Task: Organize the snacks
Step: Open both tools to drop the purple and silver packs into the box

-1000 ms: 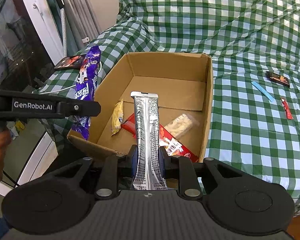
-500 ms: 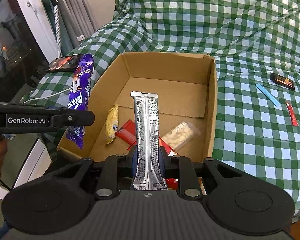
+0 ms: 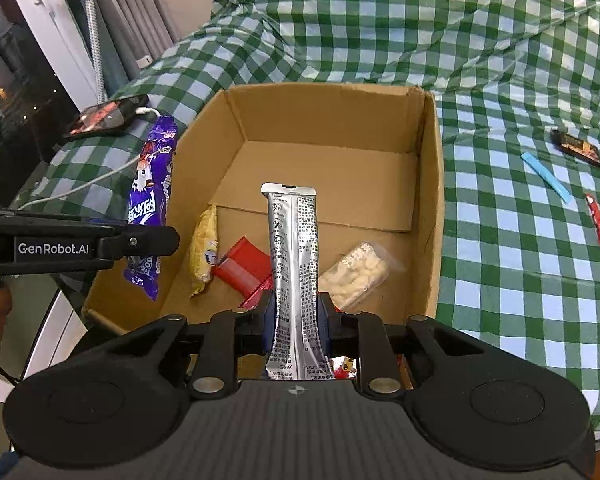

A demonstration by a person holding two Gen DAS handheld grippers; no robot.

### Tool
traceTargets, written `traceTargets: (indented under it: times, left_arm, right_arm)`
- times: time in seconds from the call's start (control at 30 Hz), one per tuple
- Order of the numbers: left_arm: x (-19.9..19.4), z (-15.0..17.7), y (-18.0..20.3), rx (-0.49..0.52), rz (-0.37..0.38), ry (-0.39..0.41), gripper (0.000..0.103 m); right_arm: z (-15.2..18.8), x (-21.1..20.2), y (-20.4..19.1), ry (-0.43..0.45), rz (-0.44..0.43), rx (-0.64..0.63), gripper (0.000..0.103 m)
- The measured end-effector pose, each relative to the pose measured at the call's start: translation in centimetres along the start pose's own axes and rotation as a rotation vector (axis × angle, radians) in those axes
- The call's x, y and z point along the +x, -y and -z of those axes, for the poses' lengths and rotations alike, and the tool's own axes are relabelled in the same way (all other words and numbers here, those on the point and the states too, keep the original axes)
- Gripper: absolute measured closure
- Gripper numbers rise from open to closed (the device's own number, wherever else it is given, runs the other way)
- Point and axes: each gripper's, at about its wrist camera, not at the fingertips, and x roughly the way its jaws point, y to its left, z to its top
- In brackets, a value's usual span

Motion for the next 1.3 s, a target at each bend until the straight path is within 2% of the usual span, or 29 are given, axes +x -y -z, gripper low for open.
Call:
traceTargets:
  times: [0.33, 0.4, 0.43, 0.47, 0.5, 0.53, 0.6, 0.7, 0.83, 1.0, 1.2, 1.3]
  left_arm:
    - [3.2, -1.6, 0.4, 0.029, -0.025, -0.014, 0.076]
    - [3.7, -1.8, 0.5, 0.044, -0.036, -0.012, 0.071]
    - [3.8, -1.9, 0.5, 0.043, -0.049, -0.009, 0.045]
    - [3.7, -1.9, 0.5, 0.033, -0.067, -0.006, 0.015]
    - [3.5, -1.8, 0.3, 0.013, -0.100, 0.010, 0.008]
    - [3.1, -1.6, 0.1, -0.002, -0.114, 0.032, 0.000]
    - [2.5, -1.1, -0.4, -0.007, -0.120, 0.031, 0.000]
    - [2.1, -0.1, -0.8, -0.025, -0.124, -0.011, 0.000]
    - [1.0, 1.6, -0.9, -0.042, -0.117, -0.045, 0.000]
    - [-1.2, 3.0, -0.4, -0.040, -0.126, -0.029, 0.000]
    - [-4.0, 4.1, 1.0, -0.039, -0.168, 0.004, 0.000]
    - [-5.5, 5.1, 1.8, -0.032, -0.163, 0.014, 0.000]
  right_arm:
    - [-1.4, 2.8, 1.6, -0.023, 0.009, 0.030, 0.079]
    - [-1.8, 3.2, 1.9, -0.020, 0.003, 0.040, 0.075]
    - [-1.9, 3.3, 2.1, -0.017, -0.005, 0.054, 0.075]
    - [-2.1, 3.2, 2.3, -0.011, -0.005, 0.075, 0.063]
    - [-2.4, 3.3, 2.5, -0.010, -0.004, 0.100, 0.044]
    - [-2.7, 3.4, 2.5, -0.009, 0.005, 0.127, 0.039]
    - [-2.8, 3.3, 2.8, -0.015, 0.027, 0.153, 0.031]
    - [-2.2, 2.7, 2.5, -0.032, 0.032, 0.135, 0.024]
    - [-0.7, 1.5, 1.5, -0.061, 0.044, 0.105, 0.023]
    - [1.1, -0.7, 0.1, -0.073, 0.046, 0.105, 0.023]
    - [2.5, -4.1, -1.9, -0.027, 0.055, 0.072, 0.020]
    - [3.1, -5.7, -2.6, 0.003, 0.055, 0.062, 0.020]
